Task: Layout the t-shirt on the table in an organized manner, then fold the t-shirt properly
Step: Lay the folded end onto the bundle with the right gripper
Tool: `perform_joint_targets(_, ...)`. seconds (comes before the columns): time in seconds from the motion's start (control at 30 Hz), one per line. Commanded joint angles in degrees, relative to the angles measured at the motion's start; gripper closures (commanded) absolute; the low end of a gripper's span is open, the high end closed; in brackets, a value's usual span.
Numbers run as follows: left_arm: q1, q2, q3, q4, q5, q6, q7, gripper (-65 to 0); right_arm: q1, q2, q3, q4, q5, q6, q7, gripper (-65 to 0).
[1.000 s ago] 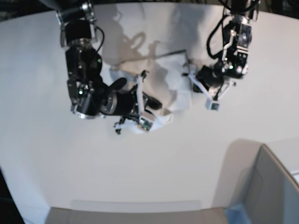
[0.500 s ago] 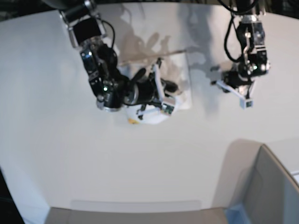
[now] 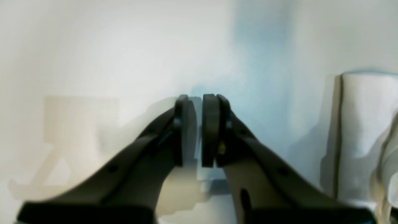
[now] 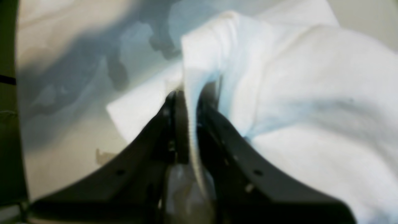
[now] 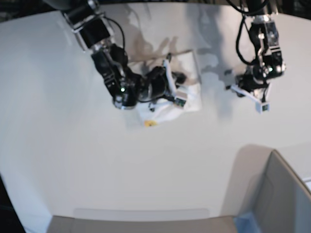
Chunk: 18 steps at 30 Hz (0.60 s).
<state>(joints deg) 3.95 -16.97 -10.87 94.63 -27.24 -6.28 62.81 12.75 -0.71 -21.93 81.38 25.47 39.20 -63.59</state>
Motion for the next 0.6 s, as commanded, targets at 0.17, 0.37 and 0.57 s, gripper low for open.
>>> perform_joint_targets(0.17,-0.8,-0.6,0.0,0.8,-0.3,-0.2,-1.0,-8.0,1.2,-1.7,0.2,6.9,0.7,0.8,1.4,-18.1)
perform_joint_targets(0.37,-0.8,-0.6,0.0,0.8,-0.3,-0.2,-1.0,-8.0,1.1,-5.2,-1.0,11.8,0.7,0.8,1.2,-20.9)
perform_joint_targets(0.57,-0.8,-0.6,-0.3,0.8,-0.2,-0.2,-1.0,-8.0,1.6,-5.6,-9.1,12.4,0.5,0.8,1.3,-20.9)
